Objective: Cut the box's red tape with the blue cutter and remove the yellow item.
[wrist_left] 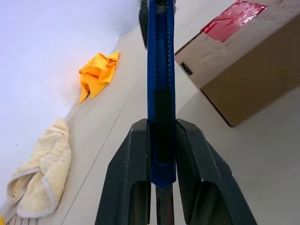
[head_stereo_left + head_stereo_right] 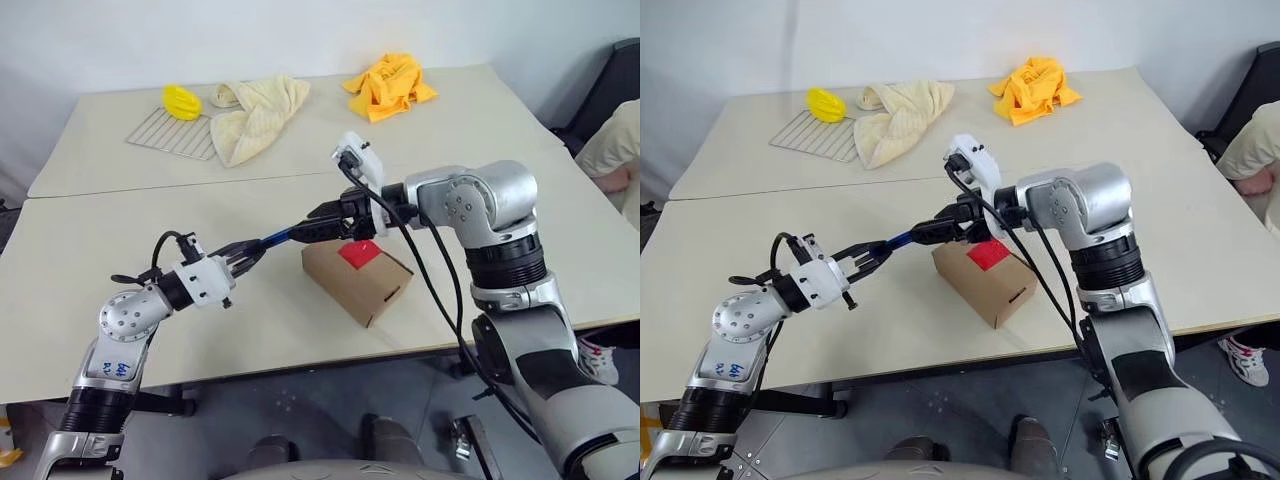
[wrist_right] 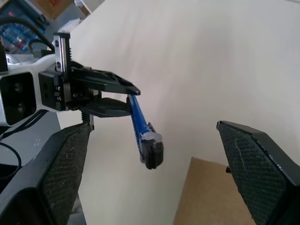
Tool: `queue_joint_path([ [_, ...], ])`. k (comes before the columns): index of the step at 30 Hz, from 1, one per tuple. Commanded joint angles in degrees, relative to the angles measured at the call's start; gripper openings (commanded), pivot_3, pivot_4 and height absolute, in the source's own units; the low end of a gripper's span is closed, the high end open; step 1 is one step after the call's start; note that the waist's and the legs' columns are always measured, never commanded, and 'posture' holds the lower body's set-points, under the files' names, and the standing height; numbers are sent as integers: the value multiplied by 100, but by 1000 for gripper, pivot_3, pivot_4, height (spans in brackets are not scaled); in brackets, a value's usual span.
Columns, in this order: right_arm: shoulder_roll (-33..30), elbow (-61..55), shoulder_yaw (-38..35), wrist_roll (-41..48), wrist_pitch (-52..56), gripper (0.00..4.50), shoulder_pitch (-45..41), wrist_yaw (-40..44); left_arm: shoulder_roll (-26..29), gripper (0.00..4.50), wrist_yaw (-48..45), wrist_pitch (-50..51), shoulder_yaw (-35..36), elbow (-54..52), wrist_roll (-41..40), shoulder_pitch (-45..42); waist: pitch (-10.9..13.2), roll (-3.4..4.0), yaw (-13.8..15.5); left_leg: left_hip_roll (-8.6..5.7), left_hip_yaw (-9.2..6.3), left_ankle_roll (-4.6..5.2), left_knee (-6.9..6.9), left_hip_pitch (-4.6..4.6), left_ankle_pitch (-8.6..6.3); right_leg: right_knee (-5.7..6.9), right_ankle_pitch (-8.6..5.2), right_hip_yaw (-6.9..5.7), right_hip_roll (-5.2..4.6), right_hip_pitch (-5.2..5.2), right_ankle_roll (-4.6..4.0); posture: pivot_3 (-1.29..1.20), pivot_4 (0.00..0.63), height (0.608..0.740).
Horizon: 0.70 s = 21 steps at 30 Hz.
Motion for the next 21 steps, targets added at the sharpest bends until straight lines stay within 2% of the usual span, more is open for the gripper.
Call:
queue_joint_path([
  [1, 87, 98, 79, 58, -197, 4469, -220, 30, -8, 460, 105, -87, 32, -161, 10, -40, 0, 0, -2, 0, 0, 0, 0, 0, 0, 0, 0, 0, 0, 0, 0, 0, 150, 740],
  [2, 93, 151, 117, 31, -242, 4469, -236, 35, -8, 460, 110, -76, 30, -183, 7, -30, 0, 0, -3, 0, 0, 0, 0, 0, 0, 0, 0, 0, 0, 0, 0, 0, 150, 740],
  [5, 78, 263, 202, 30, -342, 3912, -266, 93, -12, 460, 128, -68, 20, -189, 22, -34, 0, 0, 1, 0, -1, 0, 0, 0, 0, 0, 0, -1, 0, 0, 0, 0, 150, 740],
  [16, 36, 364, 289, 48, -526, 134, -320, 224, 4, 460, 172, 32, 27, -262, 17, -14, 0, 0, 0, 1, -1, 0, 0, -1, 0, -1, 0, -3, 0, 0, 0, 0, 150, 740],
  [19, -16, 275, 303, 67, -560, 153, -308, 264, -20, 460, 150, 367, 15, -293, -73, -37, 0, 0, 2, 1, -2, 0, 0, -1, 0, -1, 0, -3, -1, 0, 0, 0, 150, 740],
  [21, -53, 210, 269, 85, -584, 153, -313, 268, -49, 1131, 139, 690, 26, -312, -183, -85, 0, 0, 3, 1, -2, 0, 0, -1, 0, -1, 0, -3, -1, 0, 0, 0, 150, 740],
])
